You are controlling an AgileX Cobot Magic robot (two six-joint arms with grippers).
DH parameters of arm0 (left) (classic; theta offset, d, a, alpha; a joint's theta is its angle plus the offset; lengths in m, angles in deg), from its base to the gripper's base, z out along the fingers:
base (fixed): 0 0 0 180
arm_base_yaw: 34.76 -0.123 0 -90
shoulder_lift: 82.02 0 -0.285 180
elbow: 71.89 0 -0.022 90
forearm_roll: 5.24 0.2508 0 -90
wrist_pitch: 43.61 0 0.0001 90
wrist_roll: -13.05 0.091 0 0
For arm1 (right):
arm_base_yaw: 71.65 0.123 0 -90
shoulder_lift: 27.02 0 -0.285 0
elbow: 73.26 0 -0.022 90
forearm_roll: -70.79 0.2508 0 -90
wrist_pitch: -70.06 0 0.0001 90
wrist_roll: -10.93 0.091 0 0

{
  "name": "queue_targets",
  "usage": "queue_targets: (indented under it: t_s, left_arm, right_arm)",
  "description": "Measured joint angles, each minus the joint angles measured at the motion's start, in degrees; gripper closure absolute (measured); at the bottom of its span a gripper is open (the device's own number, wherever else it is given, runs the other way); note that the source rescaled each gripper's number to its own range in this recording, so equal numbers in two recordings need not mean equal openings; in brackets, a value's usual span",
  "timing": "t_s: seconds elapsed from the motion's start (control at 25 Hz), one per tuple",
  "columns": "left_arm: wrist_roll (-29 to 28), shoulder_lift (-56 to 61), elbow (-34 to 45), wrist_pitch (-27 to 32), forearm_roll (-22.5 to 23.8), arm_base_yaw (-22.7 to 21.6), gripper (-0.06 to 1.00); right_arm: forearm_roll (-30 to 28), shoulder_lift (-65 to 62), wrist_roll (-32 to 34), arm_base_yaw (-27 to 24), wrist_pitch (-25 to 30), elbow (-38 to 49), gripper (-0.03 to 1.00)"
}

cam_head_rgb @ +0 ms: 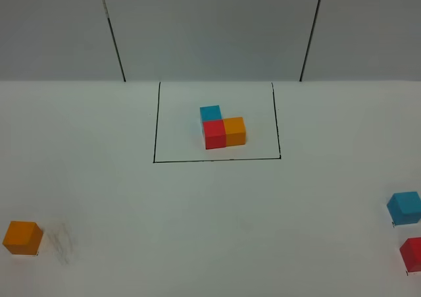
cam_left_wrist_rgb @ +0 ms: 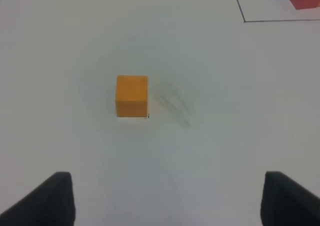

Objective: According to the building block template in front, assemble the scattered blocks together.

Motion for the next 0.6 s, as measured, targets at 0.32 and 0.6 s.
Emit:
queue_targets:
  t_s: [0.32, 0.6]
  left_arm:
    - [-8.9, -11.28, -3.22, -2.6, 12.58, 0.0, 0.06]
    - [-13.55, -33.21, -9.82, -9.46, 14.86, 0.0, 0.06]
  right_arm:
    - [0.0, 0.0, 0.0, 0.0, 0.0, 0.0, 0.21]
    - [0.0, 0.0, 0.0, 0.0, 0.0, 0.0, 0.21]
